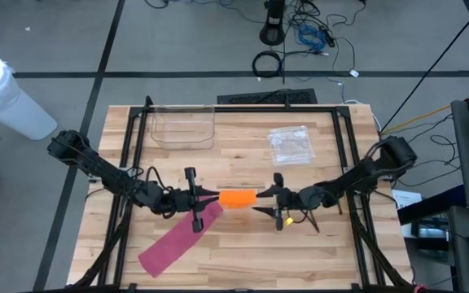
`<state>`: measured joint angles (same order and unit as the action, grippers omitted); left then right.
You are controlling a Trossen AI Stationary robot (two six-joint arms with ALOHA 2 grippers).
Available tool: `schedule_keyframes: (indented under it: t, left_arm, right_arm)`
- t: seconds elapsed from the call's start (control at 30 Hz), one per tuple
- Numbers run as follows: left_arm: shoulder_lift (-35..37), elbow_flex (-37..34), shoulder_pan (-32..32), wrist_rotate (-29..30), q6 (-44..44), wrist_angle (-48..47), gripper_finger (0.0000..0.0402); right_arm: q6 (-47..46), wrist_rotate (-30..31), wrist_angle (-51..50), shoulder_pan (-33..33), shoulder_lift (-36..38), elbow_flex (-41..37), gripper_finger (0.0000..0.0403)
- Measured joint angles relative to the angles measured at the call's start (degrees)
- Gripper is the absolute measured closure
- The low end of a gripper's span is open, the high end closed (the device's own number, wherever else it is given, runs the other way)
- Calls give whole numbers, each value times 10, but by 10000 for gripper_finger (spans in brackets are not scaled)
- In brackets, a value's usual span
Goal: Roll bandage
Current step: Roll the orange bandage
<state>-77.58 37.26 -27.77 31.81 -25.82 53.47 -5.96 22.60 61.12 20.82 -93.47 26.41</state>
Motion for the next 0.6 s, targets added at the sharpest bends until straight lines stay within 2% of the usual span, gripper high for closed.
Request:
schedule_keyframes:
  t: [0.17,0.37,0.43,0.6]
  left_arm:
    - [0,0,0,0,0,0,391]
    - [0,0,0,0,0,0,391]
    - [0,0,0,0,0,0,391]
    - [0,0,1,2,-5,0,391]
  right_arm:
    - [7,60,0,-13,-50,39,228]
    - [-9,42,-8,-15,-89,62,239]
    - [-24,13,-12,-16,-97,65,266]
    - [-21,-27,-13,-13,-103,67,385]
